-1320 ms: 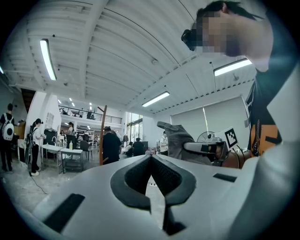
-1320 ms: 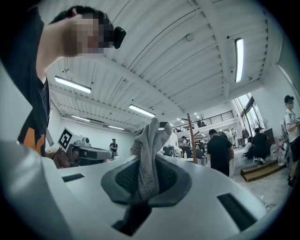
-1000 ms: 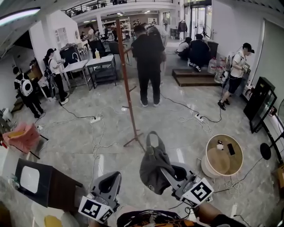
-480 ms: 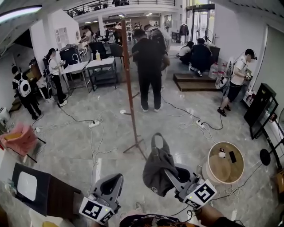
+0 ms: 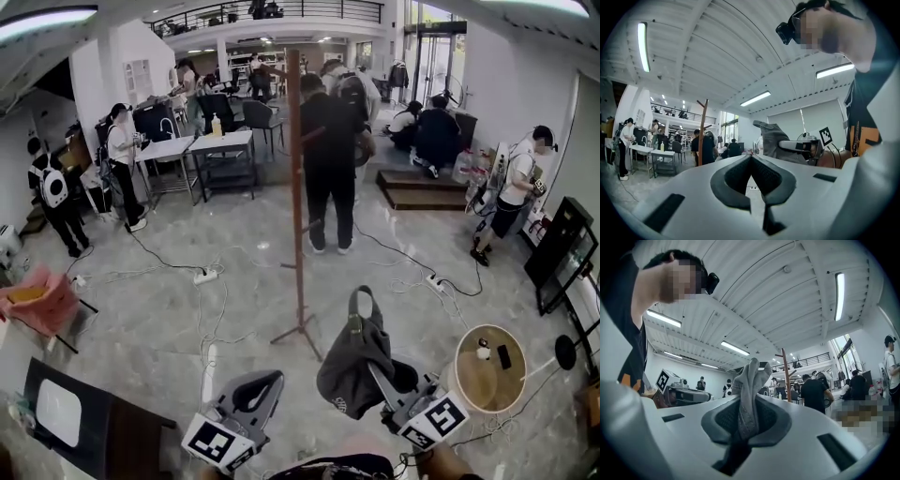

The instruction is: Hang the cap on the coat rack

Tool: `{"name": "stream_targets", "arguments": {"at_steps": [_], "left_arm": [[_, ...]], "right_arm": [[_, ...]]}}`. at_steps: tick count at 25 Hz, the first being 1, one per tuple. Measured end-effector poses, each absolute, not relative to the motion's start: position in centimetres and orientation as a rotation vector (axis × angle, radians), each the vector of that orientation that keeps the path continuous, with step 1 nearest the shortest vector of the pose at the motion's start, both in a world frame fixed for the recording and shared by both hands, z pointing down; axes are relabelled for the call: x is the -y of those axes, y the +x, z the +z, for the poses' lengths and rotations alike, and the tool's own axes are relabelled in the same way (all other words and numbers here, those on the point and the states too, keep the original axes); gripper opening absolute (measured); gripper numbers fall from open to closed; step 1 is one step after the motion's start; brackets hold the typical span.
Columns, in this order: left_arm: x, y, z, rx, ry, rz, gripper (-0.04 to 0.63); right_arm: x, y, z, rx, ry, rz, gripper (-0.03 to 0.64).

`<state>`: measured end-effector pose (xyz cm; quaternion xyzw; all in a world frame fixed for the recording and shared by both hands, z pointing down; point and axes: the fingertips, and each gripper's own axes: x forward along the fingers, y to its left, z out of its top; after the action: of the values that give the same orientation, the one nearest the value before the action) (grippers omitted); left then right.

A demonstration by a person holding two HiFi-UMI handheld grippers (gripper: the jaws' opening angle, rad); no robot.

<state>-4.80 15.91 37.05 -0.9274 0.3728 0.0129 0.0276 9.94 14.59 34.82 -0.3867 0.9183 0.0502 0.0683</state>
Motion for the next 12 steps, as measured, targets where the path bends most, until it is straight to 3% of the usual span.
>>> {"name": "stream_targets", "arguments": {"at_steps": [12], "left_arm": [[-0.6, -3.0, 37.3, -1.212, -2.863, 0.058, 0.023]], "right_arm": [[1.0, 11.1, 35.0, -2.784, -1.075, 0.181, 0.048]]}}
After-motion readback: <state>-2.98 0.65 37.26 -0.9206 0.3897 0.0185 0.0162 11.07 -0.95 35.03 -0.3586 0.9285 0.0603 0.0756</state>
